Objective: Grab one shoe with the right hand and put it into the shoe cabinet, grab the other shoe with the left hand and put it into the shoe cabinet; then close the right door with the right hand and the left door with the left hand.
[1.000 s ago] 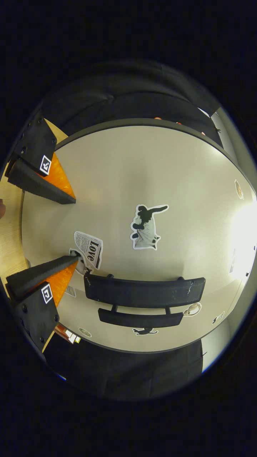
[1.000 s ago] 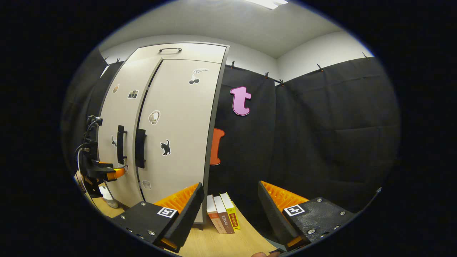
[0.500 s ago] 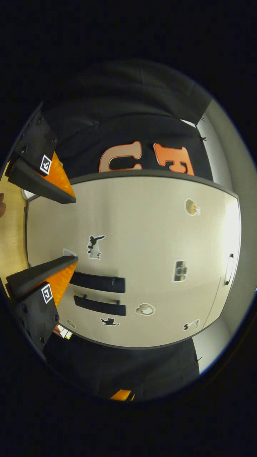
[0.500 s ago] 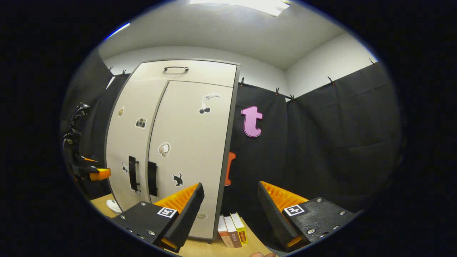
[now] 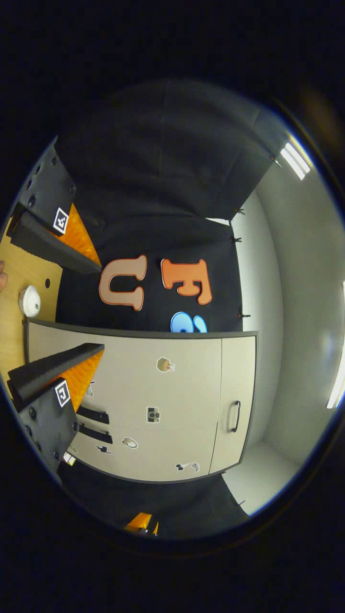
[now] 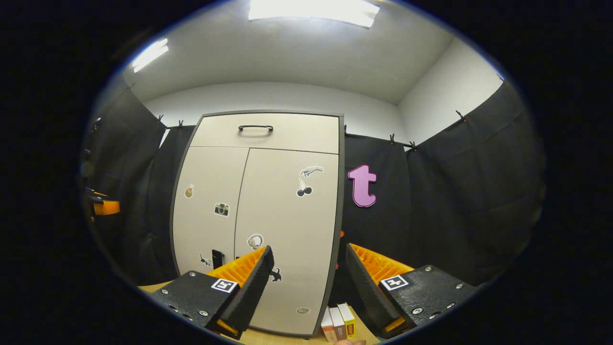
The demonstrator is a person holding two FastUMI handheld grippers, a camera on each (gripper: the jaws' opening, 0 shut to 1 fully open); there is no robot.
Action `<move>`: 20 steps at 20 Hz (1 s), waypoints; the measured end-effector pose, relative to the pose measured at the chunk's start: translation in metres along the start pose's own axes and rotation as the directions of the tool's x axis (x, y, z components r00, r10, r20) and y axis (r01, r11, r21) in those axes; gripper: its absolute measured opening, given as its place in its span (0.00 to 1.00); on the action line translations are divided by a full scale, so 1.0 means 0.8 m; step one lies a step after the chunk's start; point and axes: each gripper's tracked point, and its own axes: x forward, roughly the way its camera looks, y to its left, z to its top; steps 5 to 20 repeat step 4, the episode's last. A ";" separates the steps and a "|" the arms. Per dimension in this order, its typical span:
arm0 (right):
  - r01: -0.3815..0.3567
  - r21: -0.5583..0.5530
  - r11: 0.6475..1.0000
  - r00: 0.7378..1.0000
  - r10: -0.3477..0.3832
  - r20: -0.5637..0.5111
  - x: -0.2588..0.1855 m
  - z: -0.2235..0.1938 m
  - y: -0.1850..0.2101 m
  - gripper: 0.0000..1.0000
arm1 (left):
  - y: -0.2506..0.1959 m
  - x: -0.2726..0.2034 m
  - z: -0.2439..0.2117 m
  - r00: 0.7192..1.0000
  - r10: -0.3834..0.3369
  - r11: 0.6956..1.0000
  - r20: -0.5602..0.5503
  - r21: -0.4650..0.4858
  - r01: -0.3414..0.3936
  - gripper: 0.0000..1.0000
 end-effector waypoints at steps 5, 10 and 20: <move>-0.019 0.013 1.000 1.000 0.019 0.008 -0.003 0.003 0.020 0.93 | 0.045 -0.010 0.007 0.997 0.074 0.997 0.022 -0.008 -0.074 0.98; -0.019 0.013 1.000 1.000 0.019 0.008 -0.003 0.003 0.020 0.93 | 0.045 -0.010 0.007 0.997 0.074 0.997 0.022 -0.008 -0.074 0.98; -0.019 0.013 1.000 1.000 0.019 0.008 -0.003 0.003 0.020 0.93 | 0.045 -0.010 0.007 0.997 0.074 0.997 0.022 -0.008 -0.074 0.98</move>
